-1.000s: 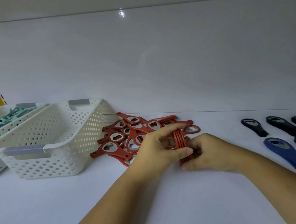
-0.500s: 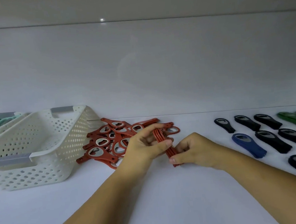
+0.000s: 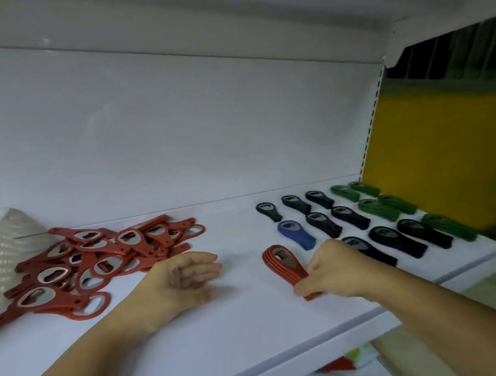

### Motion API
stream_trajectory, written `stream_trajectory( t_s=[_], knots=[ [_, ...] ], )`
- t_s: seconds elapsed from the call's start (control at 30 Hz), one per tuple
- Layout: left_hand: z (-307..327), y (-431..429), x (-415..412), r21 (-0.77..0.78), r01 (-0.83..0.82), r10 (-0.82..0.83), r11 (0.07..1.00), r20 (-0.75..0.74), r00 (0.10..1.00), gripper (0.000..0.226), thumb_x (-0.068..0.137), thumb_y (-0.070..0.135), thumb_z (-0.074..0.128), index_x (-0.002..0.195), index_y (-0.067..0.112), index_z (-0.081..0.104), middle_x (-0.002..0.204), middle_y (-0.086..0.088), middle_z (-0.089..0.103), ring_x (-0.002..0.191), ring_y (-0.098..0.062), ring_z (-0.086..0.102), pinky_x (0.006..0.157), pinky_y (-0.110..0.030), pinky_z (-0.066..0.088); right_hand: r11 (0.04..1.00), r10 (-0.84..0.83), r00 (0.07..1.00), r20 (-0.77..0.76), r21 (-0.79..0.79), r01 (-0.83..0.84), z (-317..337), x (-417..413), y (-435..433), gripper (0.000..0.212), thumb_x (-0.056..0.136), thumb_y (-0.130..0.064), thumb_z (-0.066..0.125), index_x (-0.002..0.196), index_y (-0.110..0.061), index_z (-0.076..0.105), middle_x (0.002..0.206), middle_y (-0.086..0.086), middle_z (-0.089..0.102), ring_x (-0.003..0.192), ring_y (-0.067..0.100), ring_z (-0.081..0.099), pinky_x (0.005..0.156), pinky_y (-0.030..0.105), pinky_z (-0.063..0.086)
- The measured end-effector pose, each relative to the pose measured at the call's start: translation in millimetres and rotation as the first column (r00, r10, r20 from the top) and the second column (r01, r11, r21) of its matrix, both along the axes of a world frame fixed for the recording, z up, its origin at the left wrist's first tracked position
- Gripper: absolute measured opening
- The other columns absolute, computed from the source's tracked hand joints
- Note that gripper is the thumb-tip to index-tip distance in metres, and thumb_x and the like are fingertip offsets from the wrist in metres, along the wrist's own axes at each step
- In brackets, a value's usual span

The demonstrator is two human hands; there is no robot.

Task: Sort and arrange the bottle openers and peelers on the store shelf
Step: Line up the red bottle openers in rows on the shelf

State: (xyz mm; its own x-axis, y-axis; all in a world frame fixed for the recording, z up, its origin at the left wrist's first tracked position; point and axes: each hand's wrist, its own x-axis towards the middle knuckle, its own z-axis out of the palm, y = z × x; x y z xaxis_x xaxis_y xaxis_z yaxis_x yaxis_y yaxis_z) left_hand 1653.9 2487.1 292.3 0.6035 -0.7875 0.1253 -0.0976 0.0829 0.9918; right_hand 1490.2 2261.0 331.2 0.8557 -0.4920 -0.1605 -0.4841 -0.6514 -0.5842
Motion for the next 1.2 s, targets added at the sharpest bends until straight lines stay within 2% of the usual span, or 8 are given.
stream_trajectory(
  t_s=[0.1, 0.2, 0.57, 0.7, 0.83, 0.93, 1.07, 1.2],
  knots=[
    [-0.4, -1.2, -2.5, -0.010, -0.012, 0.012, 1.000, 0.011, 1.000, 0.091, 0.026, 0.037, 0.097, 0.103, 0.004, 0.063, 0.098, -0.011, 0.074, 0.094, -0.018, 0.070, 0.072, -0.018, 0.055, 0.979, -0.108, 0.989, -0.097, -0.184, 0.089, 10.2, -21.6, -23.4, 0.042, 0.057, -0.028, 0.079, 0.045, -0.016, 0.040, 0.050, 0.000, 0.042, 0.051, 0.016, 0.042, 0.051, 0.025, 0.029],
    [1.1, -3.0, -4.3, 0.006, -0.008, 0.008, 1.000, 0.041, 0.999, 0.048, 0.058, -0.006, 0.084, 0.100, 0.003, 0.063, 0.097, -0.013, 0.074, 0.096, -0.024, 0.069, 0.075, -0.019, 0.056, 0.946, -0.188, 0.963, -0.195, -0.299, 0.124, 19.7, -34.6, -37.6, 0.042, 0.057, -0.029, 0.080, 0.049, -0.016, 0.040, 0.052, 0.000, 0.042, 0.050, 0.015, 0.039, 0.047, 0.022, 0.026],
    [1.7, 0.4, -5.4, 0.042, -0.013, 0.011, 0.999, 0.050, 0.999, 0.050, 0.053, 0.013, 0.078, 0.101, 0.005, 0.064, 0.094, -0.011, 0.074, 0.092, -0.020, 0.070, 0.079, -0.023, 0.055, 0.928, -0.173, 0.920, -0.351, -0.371, 0.033, 41.3, -23.2, -34.5, 0.056, 0.066, -0.058, 0.076, 0.055, -0.016, 0.039, 0.050, -0.003, 0.033, 0.044, 0.012, 0.031, 0.046, 0.025, 0.023],
    [3.3, -1.0, -9.1, 0.067, -0.032, 0.027, 0.997, 0.074, 0.997, 0.027, 0.074, -0.005, 0.071, 0.097, 0.006, 0.066, 0.090, -0.009, 0.074, 0.086, -0.018, 0.068, 0.075, -0.021, 0.054, 0.849, -0.123, 0.987, -0.107, -0.527, 0.049, 55.5, -13.7, -35.9, 0.064, 0.077, -0.063, 0.061, 0.047, -0.019, 0.028, 0.045, -0.004, 0.024, 0.044, 0.014, 0.026, 0.050, 0.029, 0.020],
    [3.8, 0.1, -7.3, 0.098, -0.067, 0.057, 0.993, 0.107, 0.993, 0.020, 0.073, 0.010, 0.070, 0.093, 0.012, 0.067, 0.083, -0.005, 0.074, 0.082, -0.017, 0.067, 0.079, -0.032, 0.050, 0.966, 0.121, 0.991, 0.061, -0.235, -0.103, 35.2, 18.4, -6.0, 0.055, 0.081, -0.048, 0.066, 0.051, -0.017, 0.031, 0.046, -0.004, 0.021, 0.044, 0.014, 0.023, 0.053, 0.027, 0.020],
    [11.1, 1.3, -4.5, 0.086, -0.182, 0.172, 0.979, 0.117, 0.978, 0.008, 0.086, 0.001, 0.063, 0.081, 0.008, 0.064, 0.062, -0.006, 0.064, 0.053, -0.013, 0.058, 0.054, -0.021, 0.047, 0.972, 0.201, 0.976, 0.090, -0.144, -0.187, 1.7, 65.1, 23.3, 0.041, 0.082, -0.041, 0.068, 0.056, -0.014, 0.052, 0.051, -0.004, 0.046, 0.048, 0.012, 0.042, 0.051, 0.024, 0.035],
    [12.2, 6.6, 7.4, 0.033, -0.427, 0.419, 0.904, 0.132, 0.898, 0.019, 0.088, 0.001, 0.057, 0.072, 0.011, 0.061, 0.048, 0.004, 0.047, 0.043, -0.007, 0.039, 0.042, -0.015, 0.032, 0.992, 0.127, 0.961, 0.244, -0.051, -0.118, -30.6, 139.7, 54.2, 0.016, 0.083, -0.033, 0.068, 0.093, -0.020, 0.068, 0.091, -0.006, 0.066, 0.076, 0.009, 0.059, 0.061, 0.019, 0.043],
    [8.3, 13.3, 25.5, -0.083, -0.674, 0.678, 0.734, 0.125, 0.724, 0.020, 0.086, 0.003, 0.056, 0.068, 0.012, 0.061, 0.051, 0.009, 0.051, 0.047, -0.004, 0.041, 0.047, -0.013, 0.035, 0.996, -0.023, 0.921, 0.389, -0.066, 0.053, -36.6, 186.8, 65.9, 0.011, 0.088, -0.030, 0.058, 0.079, -0.026, 0.063, 0.091, -0.003, 0.069, 0.074, 0.016, 0.058, 0.061, 0.023, 0.042]
  ],
)
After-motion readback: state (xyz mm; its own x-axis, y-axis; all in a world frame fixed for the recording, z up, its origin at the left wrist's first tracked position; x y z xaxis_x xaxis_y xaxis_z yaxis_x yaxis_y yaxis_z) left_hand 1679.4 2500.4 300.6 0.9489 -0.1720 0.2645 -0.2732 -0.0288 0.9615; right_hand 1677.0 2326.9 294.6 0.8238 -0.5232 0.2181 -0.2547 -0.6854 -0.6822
